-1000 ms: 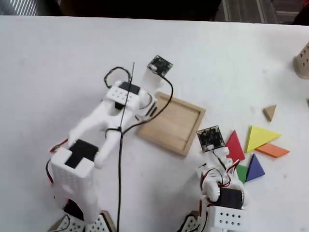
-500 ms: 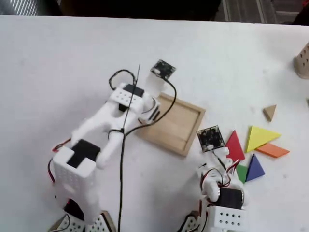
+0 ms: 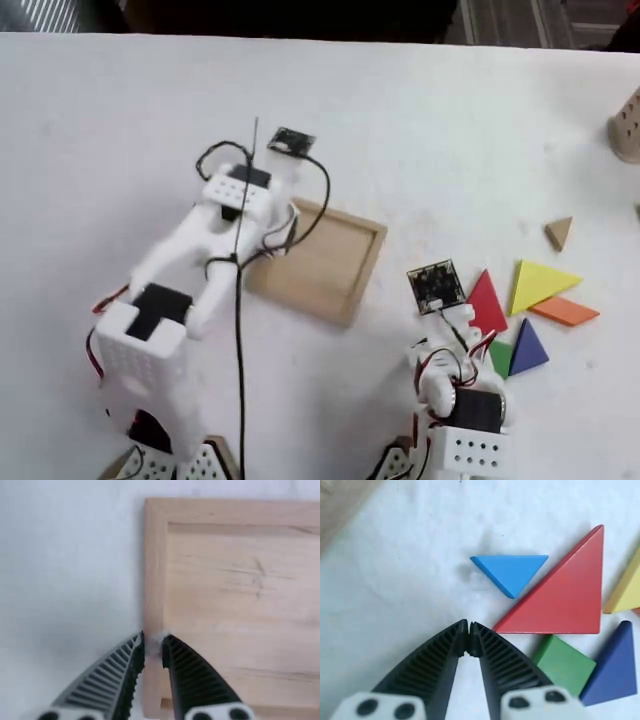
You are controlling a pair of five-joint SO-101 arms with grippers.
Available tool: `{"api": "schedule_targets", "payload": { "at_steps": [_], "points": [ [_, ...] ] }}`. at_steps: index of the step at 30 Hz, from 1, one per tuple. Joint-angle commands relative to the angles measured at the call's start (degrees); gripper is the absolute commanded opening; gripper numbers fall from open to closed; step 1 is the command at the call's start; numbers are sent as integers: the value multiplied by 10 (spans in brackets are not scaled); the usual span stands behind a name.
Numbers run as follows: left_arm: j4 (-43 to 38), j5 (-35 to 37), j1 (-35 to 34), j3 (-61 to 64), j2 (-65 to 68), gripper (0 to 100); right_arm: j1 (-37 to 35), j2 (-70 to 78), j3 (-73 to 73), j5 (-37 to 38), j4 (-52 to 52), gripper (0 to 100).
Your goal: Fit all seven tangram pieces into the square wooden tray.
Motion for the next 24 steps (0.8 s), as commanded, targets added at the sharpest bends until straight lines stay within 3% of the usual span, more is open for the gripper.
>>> {"api": "schedule_targets", "payload": {
  "at_steps": [1,5,13,16,24],
  "points": [
    [45,7,-74,-5,16,22,2,1,0,4,-12,18],
    [46,8,-132,-4,16,22,3,1,0,5,-12,18],
    [34,11,-152,-6,16,24,3,1,0,5,-12,18],
    [9,59,-183,-6,15,28,3,1,0,5,-12,18],
    [-10,127,-184,47,-47,211,3,1,0,6,-12,18]
  ]
}}
